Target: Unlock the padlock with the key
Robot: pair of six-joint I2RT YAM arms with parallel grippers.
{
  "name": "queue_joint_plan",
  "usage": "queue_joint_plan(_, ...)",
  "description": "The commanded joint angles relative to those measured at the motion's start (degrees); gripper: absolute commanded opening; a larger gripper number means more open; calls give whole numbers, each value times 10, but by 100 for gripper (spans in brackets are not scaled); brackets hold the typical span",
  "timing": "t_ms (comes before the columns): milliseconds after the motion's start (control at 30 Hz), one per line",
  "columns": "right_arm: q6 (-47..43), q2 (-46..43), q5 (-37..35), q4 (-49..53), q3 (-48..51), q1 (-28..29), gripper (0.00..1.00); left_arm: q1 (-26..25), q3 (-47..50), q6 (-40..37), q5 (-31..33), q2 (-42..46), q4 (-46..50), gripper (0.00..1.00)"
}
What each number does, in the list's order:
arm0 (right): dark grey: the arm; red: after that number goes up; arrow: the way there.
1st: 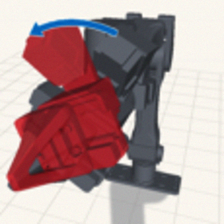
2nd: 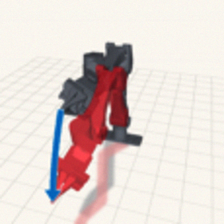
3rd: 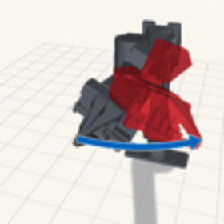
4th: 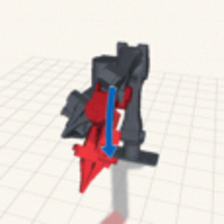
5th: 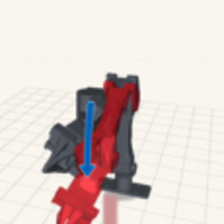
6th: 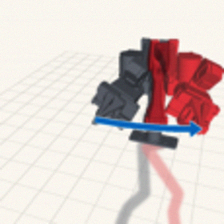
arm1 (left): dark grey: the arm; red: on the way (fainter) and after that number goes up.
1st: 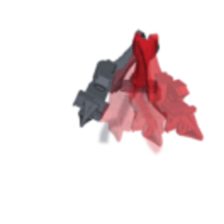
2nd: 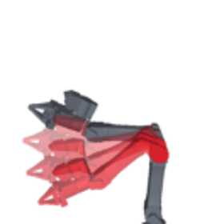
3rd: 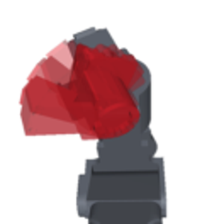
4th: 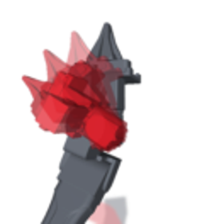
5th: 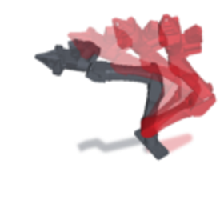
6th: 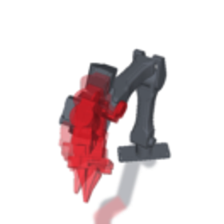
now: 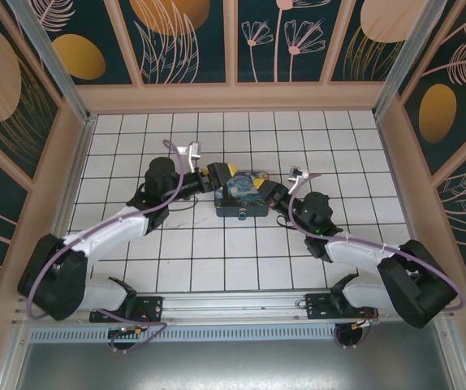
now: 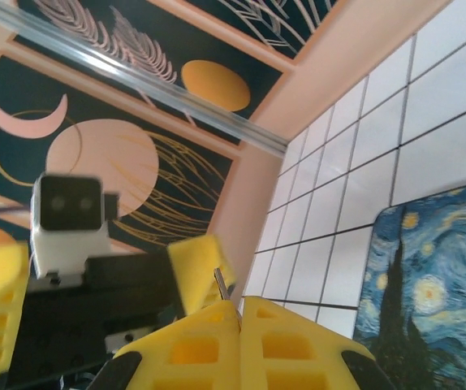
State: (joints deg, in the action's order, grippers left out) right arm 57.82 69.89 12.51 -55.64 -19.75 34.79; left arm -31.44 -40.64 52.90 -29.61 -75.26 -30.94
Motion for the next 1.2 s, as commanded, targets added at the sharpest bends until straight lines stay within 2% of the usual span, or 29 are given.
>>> queue_joint_plan(0,16,-22,-15,69,-1,-15,0,1,47,-36,59,54,38,98)
queue_joint_plan(133,21,-16,-6,117,-20,-27,0,-19,96,-57,72,93,41,99)
queue_joint_plan(233,23,8,9,129,-37,-31,0,-47,127,-70,88,90,36,98)
queue_joint_plan(367,41,36,5,106,-39,-31,0,-85,162,-83,111,57,-1,98)
queue_joint_plan(633,61,68,4,89,-44,-31,0,-157,143,-181,205,-42,-6,98)
queue_joint_plan(933,65,77,-5,102,-45,-31,0,-172,158,-234,243,-120,-93,85)
queue_joint_plan(1167,63,94,-2,97,-47,-31,0,-172,160,-241,217,-169,-162,78)
